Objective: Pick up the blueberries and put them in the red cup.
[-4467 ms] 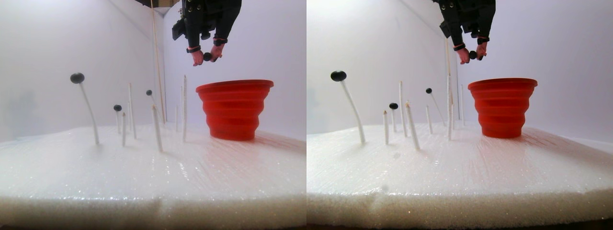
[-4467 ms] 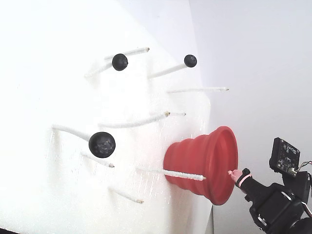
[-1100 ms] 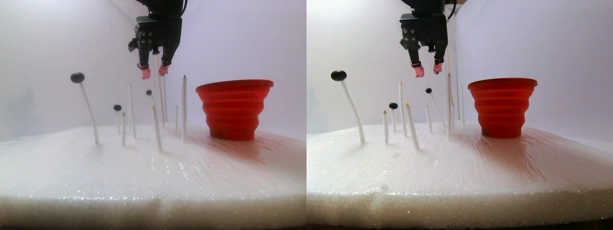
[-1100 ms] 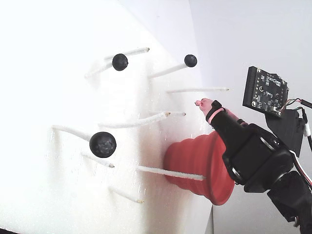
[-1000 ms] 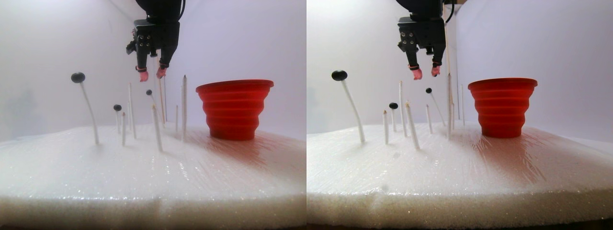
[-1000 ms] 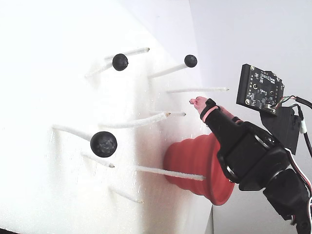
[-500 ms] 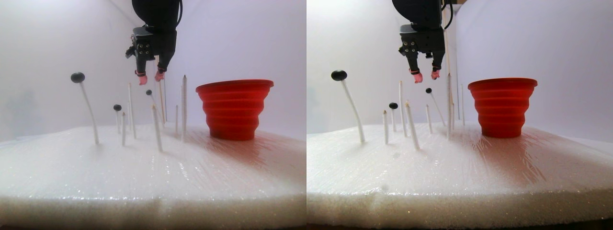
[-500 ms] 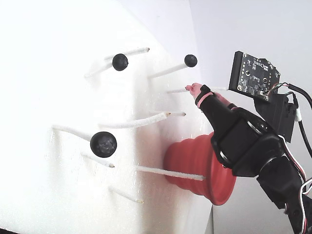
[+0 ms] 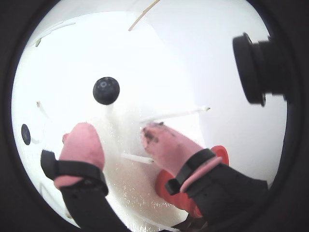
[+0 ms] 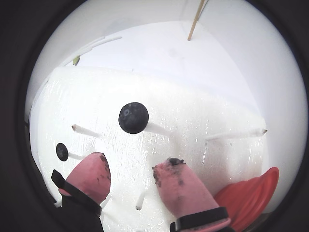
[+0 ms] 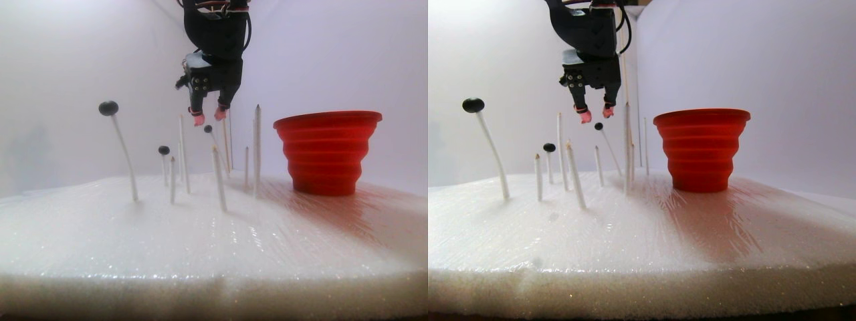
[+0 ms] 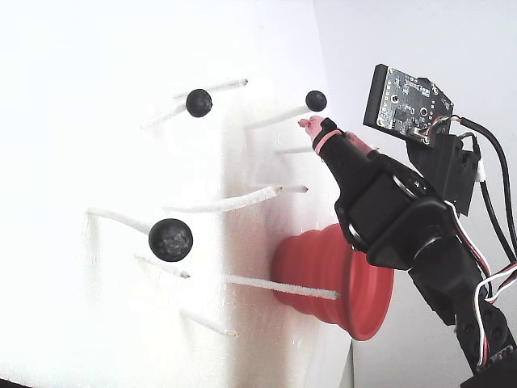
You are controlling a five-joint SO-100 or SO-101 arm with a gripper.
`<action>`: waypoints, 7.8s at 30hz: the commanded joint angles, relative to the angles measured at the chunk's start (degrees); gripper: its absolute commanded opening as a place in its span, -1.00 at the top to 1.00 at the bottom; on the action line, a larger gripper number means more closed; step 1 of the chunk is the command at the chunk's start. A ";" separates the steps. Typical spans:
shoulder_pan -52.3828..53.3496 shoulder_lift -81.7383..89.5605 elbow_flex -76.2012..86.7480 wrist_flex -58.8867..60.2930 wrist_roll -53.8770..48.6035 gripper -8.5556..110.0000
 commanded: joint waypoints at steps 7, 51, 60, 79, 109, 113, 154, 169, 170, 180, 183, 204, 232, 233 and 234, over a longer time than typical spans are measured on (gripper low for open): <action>-1.32 -1.85 -8.35 -3.87 -0.70 0.54; -0.97 -12.57 -16.26 -10.02 -2.81 0.62; -0.79 -11.69 -15.03 -10.02 -2.99 0.66; -1.58 -3.25 -9.05 -9.93 -2.37 0.67; 1.41 8.79 2.11 -8.88 -0.79 0.69; 2.55 10.11 2.99 -7.65 0.09 0.69; 16.61 22.68 10.46 5.80 9.49 0.68; 21.71 22.68 10.55 8.26 11.34 0.68; 22.06 22.50 10.63 8.35 11.43 0.68; 24.08 21.62 12.39 8.70 11.51 0.56; 23.82 21.97 12.30 9.32 11.51 0.54; 16.00 31.55 10.81 19.25 11.51 0.59; 5.10 37.62 15.29 23.82 11.16 0.59; 4.75 37.44 15.29 23.82 11.25 0.59; 4.22 37.44 15.29 23.82 11.34 0.59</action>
